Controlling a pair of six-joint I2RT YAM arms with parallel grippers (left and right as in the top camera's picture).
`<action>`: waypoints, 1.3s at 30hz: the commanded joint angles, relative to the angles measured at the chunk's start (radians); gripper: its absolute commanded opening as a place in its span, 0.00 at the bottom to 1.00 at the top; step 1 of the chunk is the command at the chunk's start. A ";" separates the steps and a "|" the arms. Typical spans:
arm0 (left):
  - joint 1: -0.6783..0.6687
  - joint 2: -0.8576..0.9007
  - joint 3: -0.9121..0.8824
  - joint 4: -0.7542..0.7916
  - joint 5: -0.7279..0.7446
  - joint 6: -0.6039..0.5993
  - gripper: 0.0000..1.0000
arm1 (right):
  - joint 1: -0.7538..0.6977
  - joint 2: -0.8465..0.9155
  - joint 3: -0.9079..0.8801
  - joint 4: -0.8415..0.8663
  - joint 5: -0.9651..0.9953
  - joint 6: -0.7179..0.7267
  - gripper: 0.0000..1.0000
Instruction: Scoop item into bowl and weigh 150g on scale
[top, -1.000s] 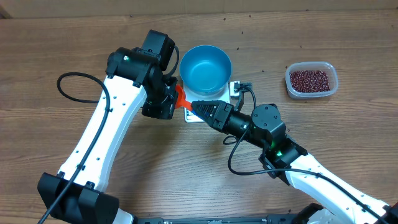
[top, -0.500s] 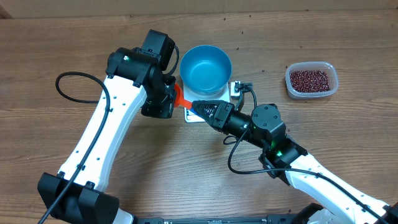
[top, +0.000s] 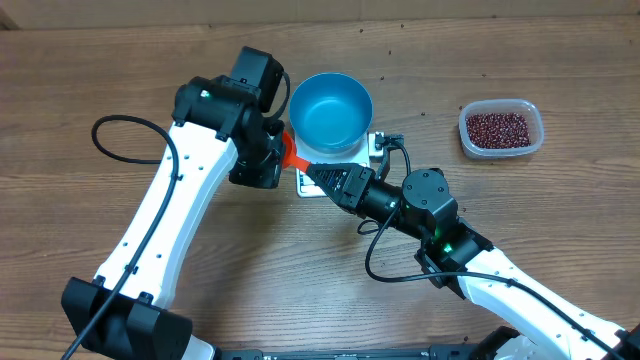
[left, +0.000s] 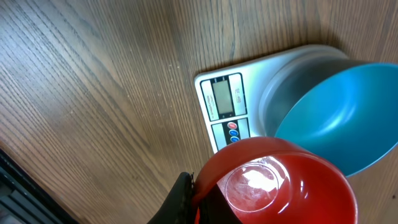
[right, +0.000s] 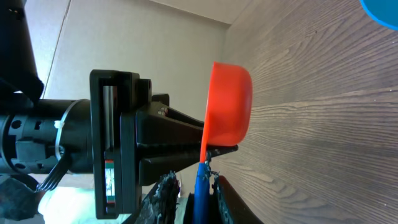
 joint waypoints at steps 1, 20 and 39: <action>-0.022 0.007 -0.005 0.003 -0.021 -0.021 0.04 | 0.009 -0.006 0.017 0.002 0.005 0.003 0.20; -0.021 0.007 -0.005 0.007 -0.023 -0.021 0.57 | 0.008 -0.006 0.017 -0.015 0.009 0.003 0.06; -0.008 -0.036 0.257 0.100 -0.093 1.071 0.73 | -0.027 -0.024 0.017 -0.255 0.053 -0.161 0.04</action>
